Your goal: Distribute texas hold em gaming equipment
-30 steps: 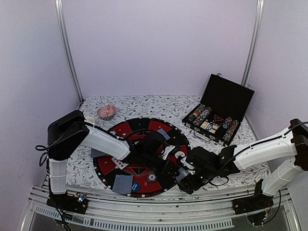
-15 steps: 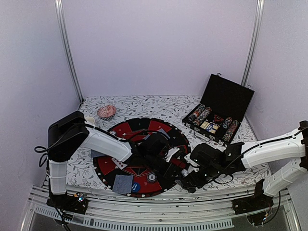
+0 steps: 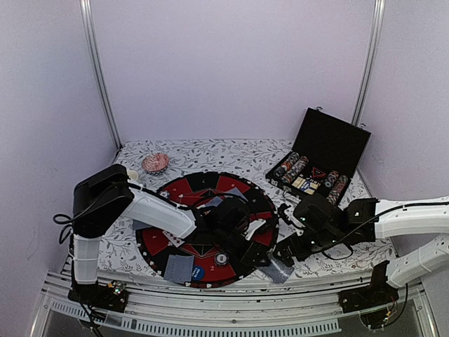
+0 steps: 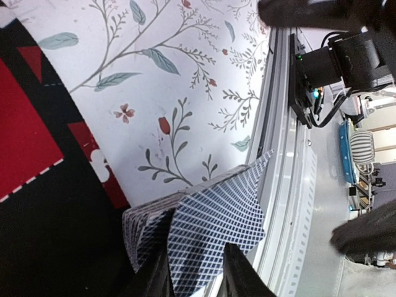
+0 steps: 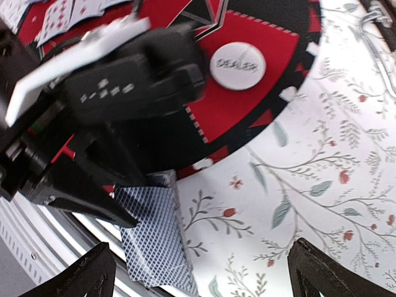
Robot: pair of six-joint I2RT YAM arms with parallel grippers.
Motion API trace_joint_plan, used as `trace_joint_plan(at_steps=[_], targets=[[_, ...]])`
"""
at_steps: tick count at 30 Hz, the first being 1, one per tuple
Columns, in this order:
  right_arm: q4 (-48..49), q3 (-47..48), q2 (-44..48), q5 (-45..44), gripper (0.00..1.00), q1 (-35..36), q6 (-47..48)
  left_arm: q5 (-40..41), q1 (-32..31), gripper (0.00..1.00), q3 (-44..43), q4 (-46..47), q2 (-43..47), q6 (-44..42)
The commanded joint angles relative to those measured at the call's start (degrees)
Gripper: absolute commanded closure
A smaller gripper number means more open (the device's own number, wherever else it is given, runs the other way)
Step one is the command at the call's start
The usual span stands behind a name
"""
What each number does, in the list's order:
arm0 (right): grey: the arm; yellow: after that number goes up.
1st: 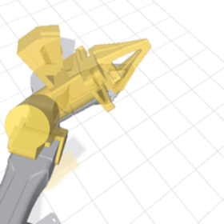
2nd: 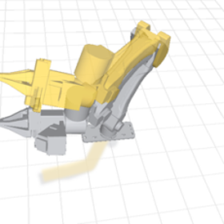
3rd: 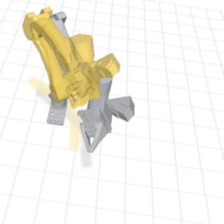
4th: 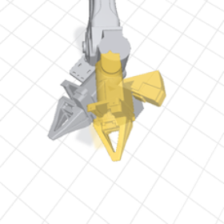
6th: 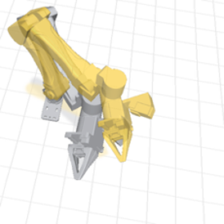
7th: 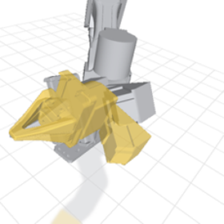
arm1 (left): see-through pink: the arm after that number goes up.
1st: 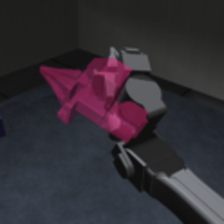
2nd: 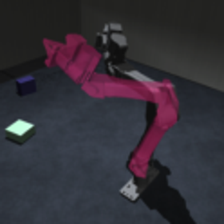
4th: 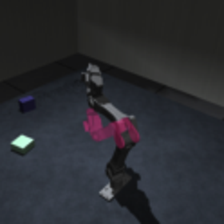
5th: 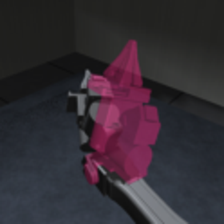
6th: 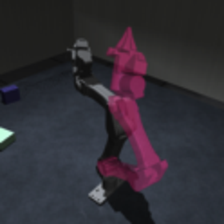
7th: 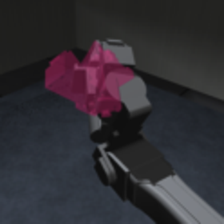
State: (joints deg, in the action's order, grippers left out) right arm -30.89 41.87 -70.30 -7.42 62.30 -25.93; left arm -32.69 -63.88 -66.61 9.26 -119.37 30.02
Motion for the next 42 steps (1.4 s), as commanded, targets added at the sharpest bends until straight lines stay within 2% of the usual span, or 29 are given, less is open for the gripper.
trace_joint_plan(at_steps=[1,6,9,12,15,20,23,25,27,31,36,39,42], targets=[[-1.6,1.8,3.7,-2.5,0.01,-3.5,-0.8,2.8,0.2,0.66,0.7,-1.1,2.8,-1.3],[1.0,3.0,6.5,-2.5,0.01,-9.4,2.1,5.9,2.7,0.58,-0.9,-4.9,7.2,-4.8],[4.0,4.5,8.0,-1.7,0.01,-15.8,5.7,7.2,4.8,0.56,-2.7,-7.5,11.8,-7.6],[9.0,6.0,9.7,-1.6,0.01,-22.7,9.7,10.0,9.5,0.53,-2.1,-8.5,17.6,-10.5],[14.5,7.3,10.9,0.3,0.01,-30.4,14.3,18.1,16.6,0.48,1.0,-9.6,25.1,-12.8],[24.0,8.1,11.7,3.6,0.01,-43.0,19.3,38.8,30.4,0.32,10.6,-8.5,39.4,-17.5],[32.6,5.2,13.0,7.8,0.01,-51.3,21.0,48.9,37.7,0.18,19.8,-2.4,48.2,-21.7],[40.0,1.3,13.9,11.2,0.01,-55.4,21.9,52.9,42.3,0.14,25.8,2.6,53.1,-24.0],[46.9,-2.5,13.8,9.9,0.01,-57.9,22.5,56.1,46.8,0.08,31.3,7.3,57.1,-25.4],[60.4,-11.7,11.9,6.3,0.01,-61.2,24.3,60.1,53.6,0.05,42.8,21.5,61.6,-27.2],[83.5,-24.2,6.3,5.4,0.01,-63.2,24.0,61.3,56.3,0.02,56.9,47.1,58.9,-29.8],[90.5,-28.0,2.0,2.7,0.01,-63.3,24.0,59.0,56.2,0.02,58.6,53.9,51.9,-29.6],[98.4,-31.0,-3.7,4.0,0.01,-63.4,25.0,56.9,56.2,0.02,58.4,60.8,45.1,-30.3]])
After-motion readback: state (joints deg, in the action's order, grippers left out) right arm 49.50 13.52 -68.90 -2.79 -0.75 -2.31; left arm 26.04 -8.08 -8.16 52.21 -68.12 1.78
